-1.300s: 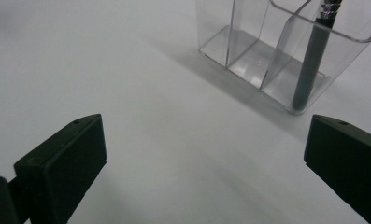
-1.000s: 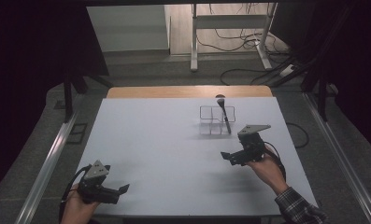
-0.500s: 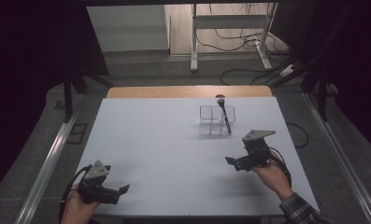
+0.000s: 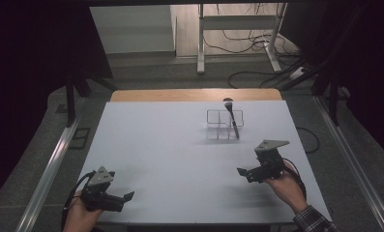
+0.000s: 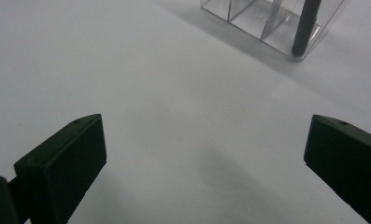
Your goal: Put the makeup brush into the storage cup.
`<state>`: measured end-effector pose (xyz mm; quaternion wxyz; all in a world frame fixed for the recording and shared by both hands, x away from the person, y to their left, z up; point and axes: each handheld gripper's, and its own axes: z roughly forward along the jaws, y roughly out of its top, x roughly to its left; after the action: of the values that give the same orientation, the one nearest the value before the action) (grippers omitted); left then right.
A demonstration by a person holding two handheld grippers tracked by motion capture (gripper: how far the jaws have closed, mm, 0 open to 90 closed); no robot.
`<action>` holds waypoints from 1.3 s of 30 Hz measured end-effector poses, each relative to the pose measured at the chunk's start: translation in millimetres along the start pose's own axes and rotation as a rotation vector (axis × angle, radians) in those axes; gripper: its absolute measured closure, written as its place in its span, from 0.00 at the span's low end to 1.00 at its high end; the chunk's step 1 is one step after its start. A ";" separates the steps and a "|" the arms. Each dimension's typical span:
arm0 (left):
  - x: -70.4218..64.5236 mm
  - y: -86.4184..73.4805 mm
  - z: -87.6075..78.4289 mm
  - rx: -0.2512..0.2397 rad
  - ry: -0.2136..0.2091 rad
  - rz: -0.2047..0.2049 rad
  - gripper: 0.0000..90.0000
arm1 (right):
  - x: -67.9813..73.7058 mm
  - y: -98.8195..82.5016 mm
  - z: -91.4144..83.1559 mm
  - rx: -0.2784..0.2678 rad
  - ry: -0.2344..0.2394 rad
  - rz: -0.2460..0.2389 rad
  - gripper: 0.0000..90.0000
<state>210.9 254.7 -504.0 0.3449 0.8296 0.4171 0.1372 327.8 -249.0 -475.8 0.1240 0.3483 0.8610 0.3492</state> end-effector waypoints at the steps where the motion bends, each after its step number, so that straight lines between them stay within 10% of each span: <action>1: 0.0 0.0 0.0 0.000 0.000 0.000 0.00 | 0.6 -0.7 -0.2 0.004 0.002 -0.001 0.00; 39: 0.8 -0.6 -1.1 -0.003 0.003 -0.003 0.00 | 7.5 -25.3 -24.3 -0.001 -0.001 0.015 0.00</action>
<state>210.5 256.0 -503.6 0.3456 0.8284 0.4185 0.1387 298.3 -269.4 -475.4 0.1220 0.3550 0.8581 0.3503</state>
